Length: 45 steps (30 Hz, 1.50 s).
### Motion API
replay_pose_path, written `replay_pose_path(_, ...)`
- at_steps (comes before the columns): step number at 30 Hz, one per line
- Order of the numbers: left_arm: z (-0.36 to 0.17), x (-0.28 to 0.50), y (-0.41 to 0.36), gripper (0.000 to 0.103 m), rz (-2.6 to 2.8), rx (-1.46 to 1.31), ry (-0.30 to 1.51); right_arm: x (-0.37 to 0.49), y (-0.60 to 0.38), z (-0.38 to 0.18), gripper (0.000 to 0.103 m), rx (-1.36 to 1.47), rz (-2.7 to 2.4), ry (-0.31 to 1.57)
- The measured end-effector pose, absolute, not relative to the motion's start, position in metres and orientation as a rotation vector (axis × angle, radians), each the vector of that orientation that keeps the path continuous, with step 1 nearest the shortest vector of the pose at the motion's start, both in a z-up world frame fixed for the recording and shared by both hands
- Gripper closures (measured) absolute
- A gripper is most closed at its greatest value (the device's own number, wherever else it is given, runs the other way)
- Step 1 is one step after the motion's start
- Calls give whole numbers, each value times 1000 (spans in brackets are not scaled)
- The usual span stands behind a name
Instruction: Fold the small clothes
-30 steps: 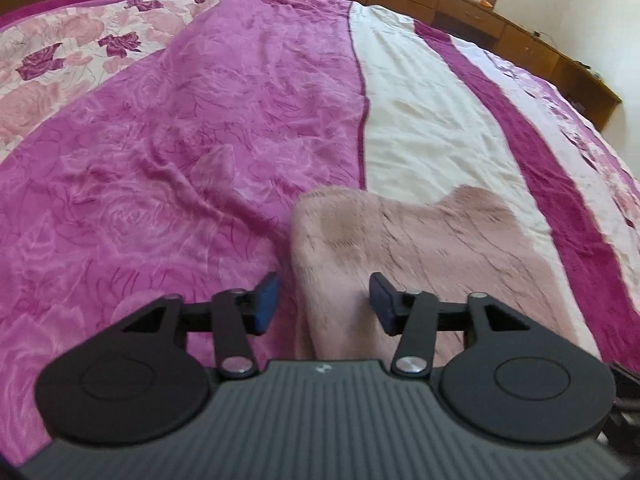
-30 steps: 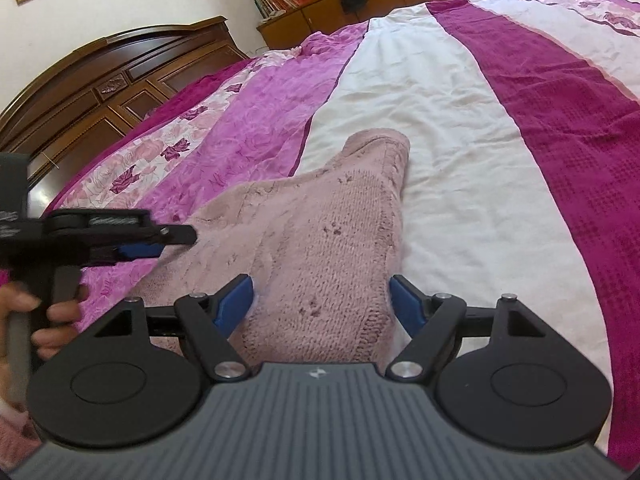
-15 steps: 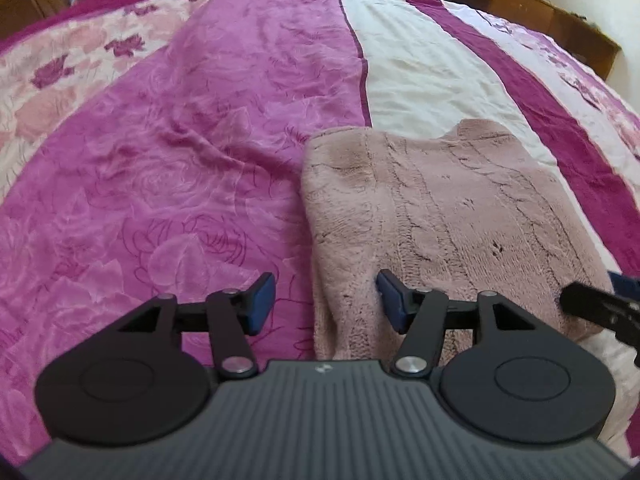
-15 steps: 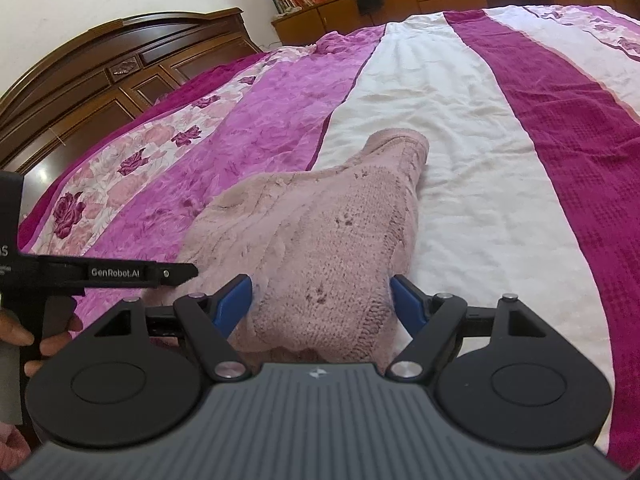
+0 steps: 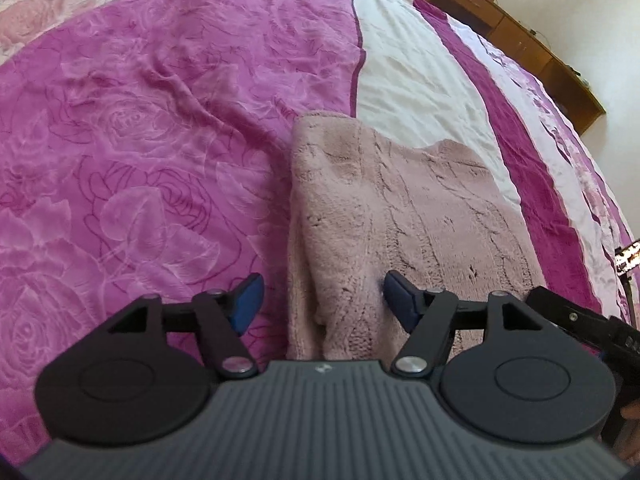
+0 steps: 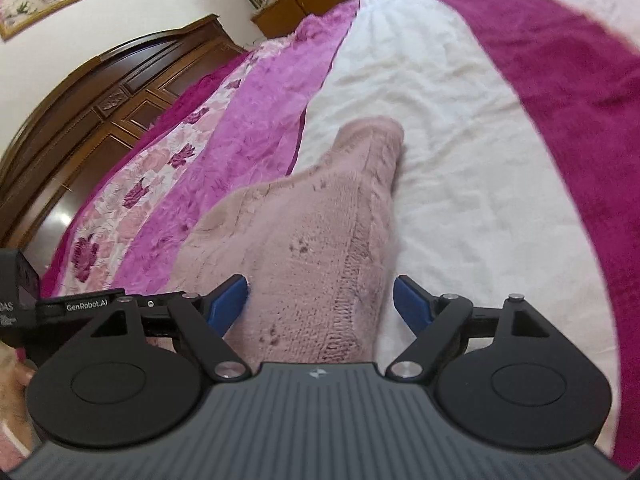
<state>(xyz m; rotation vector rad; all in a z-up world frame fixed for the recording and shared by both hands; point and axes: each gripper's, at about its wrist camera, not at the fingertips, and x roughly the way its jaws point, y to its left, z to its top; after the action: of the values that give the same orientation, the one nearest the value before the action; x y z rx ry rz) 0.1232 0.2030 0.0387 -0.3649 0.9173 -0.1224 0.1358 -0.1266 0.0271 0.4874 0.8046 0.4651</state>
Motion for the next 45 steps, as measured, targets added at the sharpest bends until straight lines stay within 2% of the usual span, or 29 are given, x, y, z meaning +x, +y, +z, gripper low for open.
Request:
replay_pose_path(2,34,126,203,29,-128,-382,922,144,-127,17,18,540,492,838)
replay_pose_path(11,16,131,204,30,-260,-575,936,168,-112,-7,19,607,564,878)
replay_pose_path(13,15,130,204,36,-260,-588,928,170,-111,-6,35,602,572,872)
replay_pose_path(15,17,127,204,47,-248,-594,919,171,-113,-3,44,624,572,867)
replay_pose_path(17,23,125,205,55,-240,-599,906,171,-118,4,48,639,576,857)
replay_pose_path(19,32,123,204,58,-246,-608,889,170,-122,16,51,643,580,838)
replay_pose_path(26,56,113,175,61,-323,-615,851,149,-154,62,52,654,580,755)
replay_pose_path(31,53,96,142,61,-400,-610,869,114,-195,71,52,645,517,745)
replay_pose_path(41,23,73,115,59,-380,-472,944,66,-227,7,50,575,381,844)
replay_pose_path(45,27,69,114,59,-362,-441,944,59,-224,1,49,549,376,822)
